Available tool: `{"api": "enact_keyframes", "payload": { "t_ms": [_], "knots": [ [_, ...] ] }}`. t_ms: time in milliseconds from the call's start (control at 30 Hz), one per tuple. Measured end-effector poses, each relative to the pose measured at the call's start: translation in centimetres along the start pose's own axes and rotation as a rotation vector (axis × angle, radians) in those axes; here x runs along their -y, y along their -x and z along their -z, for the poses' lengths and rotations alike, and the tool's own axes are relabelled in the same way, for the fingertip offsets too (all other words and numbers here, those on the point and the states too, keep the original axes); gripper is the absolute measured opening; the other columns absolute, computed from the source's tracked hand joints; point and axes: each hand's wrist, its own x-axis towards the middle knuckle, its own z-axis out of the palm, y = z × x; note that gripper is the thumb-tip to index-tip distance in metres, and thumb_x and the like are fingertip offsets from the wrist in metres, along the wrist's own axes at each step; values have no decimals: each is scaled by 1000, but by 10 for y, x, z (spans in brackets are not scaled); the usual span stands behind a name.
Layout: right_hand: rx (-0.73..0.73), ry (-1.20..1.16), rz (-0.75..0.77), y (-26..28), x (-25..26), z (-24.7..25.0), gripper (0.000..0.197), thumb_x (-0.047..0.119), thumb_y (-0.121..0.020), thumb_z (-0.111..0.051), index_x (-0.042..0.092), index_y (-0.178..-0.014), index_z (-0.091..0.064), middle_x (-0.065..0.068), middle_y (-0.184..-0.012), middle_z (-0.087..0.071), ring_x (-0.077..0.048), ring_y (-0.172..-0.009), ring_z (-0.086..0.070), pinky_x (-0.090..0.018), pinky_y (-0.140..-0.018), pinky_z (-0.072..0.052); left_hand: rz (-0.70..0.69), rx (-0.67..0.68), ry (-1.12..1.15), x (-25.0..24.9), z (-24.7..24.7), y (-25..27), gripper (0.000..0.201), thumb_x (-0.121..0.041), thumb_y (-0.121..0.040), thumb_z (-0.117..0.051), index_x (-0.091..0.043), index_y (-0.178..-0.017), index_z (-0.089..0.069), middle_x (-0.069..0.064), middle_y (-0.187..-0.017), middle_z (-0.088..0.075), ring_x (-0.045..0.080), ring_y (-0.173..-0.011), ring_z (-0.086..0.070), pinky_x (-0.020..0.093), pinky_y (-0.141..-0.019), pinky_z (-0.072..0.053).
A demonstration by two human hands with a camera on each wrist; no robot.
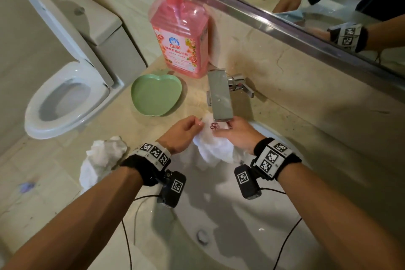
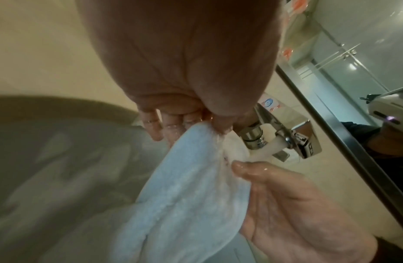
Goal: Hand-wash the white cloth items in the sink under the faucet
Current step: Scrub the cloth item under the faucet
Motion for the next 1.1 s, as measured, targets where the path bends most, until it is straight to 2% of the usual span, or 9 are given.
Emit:
{"api": "enact_keyframes", "payload": {
  "t_ms": [67,200,300,433,567,667,800,967,1100],
  "knots": [
    [110,101,-1,2,2,-3,22,21,-86,-77,16,-107,-74,2,-100,-77,-10,-96,-71,-24,-84,-56,-60,-2,-2,-7,6,1,21,-26,-101,-50,-18,-83,-55,-5,-76,-55,10,-69,-47,25,-70,-41],
    [56,180,30,-3,2,-5,14,37,-91,-71,24,-95,-73,17,-80,-73,2,-83,-67,-14,-70,-51,9,-8,133,-19,3,-4,7,-26,-90,-58,-21,-86,-54,-4,-82,-57,13,-77,-51,28,-72,-43],
    [-41,76,-3,-4,-5,6,19,37,-93,-65,25,-105,-73,3,-102,-75,-17,-102,-69,-41,-94,-55,101,63,127,-13,-7,-12,10,-16,-93,-55,-17,-103,-57,-1,-95,-63,18,-88,-59,33,-82,-48],
    [-149,-36,51,8,-10,22,21,34,-88,-63,22,-103,-73,-10,-103,-75,-35,-104,-69,-58,-95,-53,109,137,-42,-8,-27,-22,28,-34,-102,-47,-19,-114,-67,0,-111,-69,21,-106,-64,37,-96,-48],
    [-131,7,20,17,-15,42,32,41,-70,-76,30,-100,-72,1,-96,-77,-21,-94,-73,-44,-85,-58,9,90,-72,-25,-34,-29,28,-52,-95,-52,-30,-96,-68,-16,-81,-67,9,-79,-63,19,-68,-45],
    [-54,207,19,23,-23,41,37,55,-72,-75,25,-93,-72,0,-88,-75,-18,-85,-72,-34,-76,-53,-8,107,-65,-38,-35,-31,48,-61,-87,-59,-22,-114,-69,-1,-102,-72,12,-93,-67,23,-78,-52],
    [-87,50,31,21,-16,35,36,50,-90,-67,16,-99,-75,-11,-94,-76,-20,-84,-70,-41,-77,-54,88,140,154,-40,-26,-29,37,-29,-97,-57,-16,-132,-61,3,-128,-64,16,-116,-60,24,-97,-46],
    [-180,-277,4,11,-8,33,10,28,-94,-69,19,-94,-74,-4,-89,-77,-20,-83,-74,-41,-84,-55,44,141,-34,-9,-13,-13,21,-28,-103,-48,-22,-111,-66,-3,-105,-68,17,-100,-59,32,-92,-43],
    [-167,-73,-20,7,-12,24,24,12,-82,-78,8,-104,-71,-9,-101,-76,-27,-97,-72,-52,-95,-55,-29,-2,109,-2,6,-3,27,-33,-101,-51,-18,-83,-64,-4,-79,-60,14,-78,-52,35,-79,-43]
  ]
}}
